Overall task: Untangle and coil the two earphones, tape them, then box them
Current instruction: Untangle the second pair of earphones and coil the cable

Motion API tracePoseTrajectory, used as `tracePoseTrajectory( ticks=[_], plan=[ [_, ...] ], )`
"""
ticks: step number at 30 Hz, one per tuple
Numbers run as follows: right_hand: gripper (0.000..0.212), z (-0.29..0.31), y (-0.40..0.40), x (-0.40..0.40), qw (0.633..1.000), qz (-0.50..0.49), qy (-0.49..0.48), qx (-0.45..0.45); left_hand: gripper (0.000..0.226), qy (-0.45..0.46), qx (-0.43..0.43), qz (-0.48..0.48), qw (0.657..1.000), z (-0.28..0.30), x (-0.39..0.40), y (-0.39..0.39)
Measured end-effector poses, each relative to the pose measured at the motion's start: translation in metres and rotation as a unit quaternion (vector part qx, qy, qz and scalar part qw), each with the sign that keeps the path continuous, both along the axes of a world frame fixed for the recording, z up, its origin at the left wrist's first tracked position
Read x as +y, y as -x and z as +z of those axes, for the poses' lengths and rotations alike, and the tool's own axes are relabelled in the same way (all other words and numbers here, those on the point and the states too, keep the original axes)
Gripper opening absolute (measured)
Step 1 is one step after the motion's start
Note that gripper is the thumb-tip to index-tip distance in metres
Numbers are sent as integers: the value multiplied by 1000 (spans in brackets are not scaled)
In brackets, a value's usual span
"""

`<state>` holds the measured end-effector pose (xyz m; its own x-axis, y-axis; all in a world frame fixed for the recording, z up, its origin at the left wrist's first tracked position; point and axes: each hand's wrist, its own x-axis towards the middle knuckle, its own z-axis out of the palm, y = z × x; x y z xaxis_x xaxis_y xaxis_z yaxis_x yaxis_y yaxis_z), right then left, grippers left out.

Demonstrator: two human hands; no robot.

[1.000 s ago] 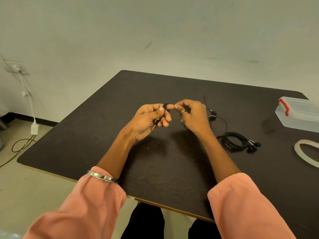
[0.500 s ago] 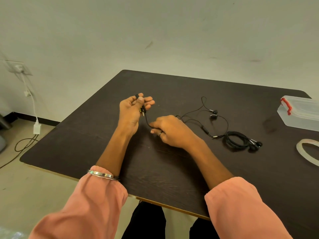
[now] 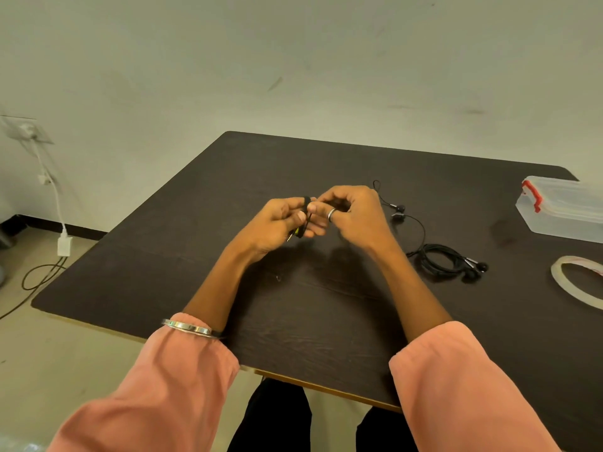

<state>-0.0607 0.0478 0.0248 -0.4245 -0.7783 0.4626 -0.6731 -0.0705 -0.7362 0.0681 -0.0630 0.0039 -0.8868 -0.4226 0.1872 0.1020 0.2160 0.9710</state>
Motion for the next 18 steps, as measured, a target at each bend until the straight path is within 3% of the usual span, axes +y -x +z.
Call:
tracePoseTrajectory(
  ticks=[4,10,14,18],
  plan=[
    [14,2,8,2,998,-7,33,-56,30,-17,-21,-73,997,4,6,-4],
    [11,2,17,3,992,-63,75,-83,33,-104,4,-100,990,6,8,-4],
    [19,-9,18,-2,996,-65,39,-36,36,-194,58,-77,976,6,7,-3],
    [25,-18,9,-6,994,-14,-47,94,34,-269,138,-23,953,7,-1,-1]
  ],
)
